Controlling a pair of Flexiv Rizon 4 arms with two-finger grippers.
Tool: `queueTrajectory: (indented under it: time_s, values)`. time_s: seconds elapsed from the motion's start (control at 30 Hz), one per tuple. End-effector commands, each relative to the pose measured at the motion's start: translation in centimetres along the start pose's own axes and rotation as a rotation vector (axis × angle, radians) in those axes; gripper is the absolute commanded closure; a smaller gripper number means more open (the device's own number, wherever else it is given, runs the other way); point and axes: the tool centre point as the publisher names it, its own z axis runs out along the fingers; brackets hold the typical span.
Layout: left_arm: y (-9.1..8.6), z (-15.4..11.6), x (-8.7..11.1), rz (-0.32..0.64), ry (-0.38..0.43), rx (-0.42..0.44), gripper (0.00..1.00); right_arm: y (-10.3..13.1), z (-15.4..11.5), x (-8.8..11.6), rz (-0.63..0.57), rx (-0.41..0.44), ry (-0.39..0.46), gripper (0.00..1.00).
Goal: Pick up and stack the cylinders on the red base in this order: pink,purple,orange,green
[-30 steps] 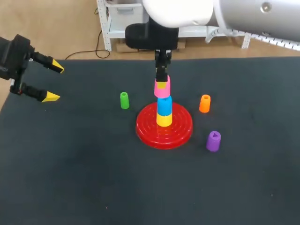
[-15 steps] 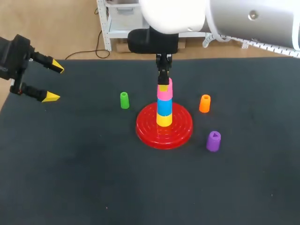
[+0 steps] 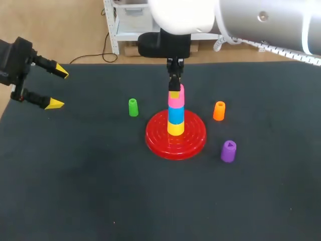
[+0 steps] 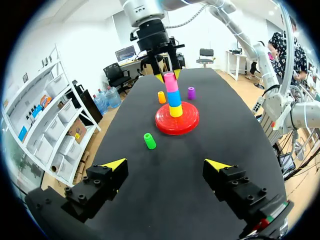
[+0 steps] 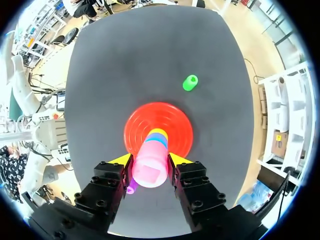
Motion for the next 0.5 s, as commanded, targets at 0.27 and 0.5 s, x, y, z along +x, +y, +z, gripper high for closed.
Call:
queueTrajectory:
  time_s: [0.27,0.5]
  values:
    - [0.08,0.05,0.06,0.001,0.000,0.001,0.00,-0.03,0.74,0.08,0.010,-0.003,-0.001,1.00]
    - [0.08,0.05,0.06,0.001,0.000,0.001,0.00,-0.19,0.86,0.06,0.015,0.002,-0.009,1.00]
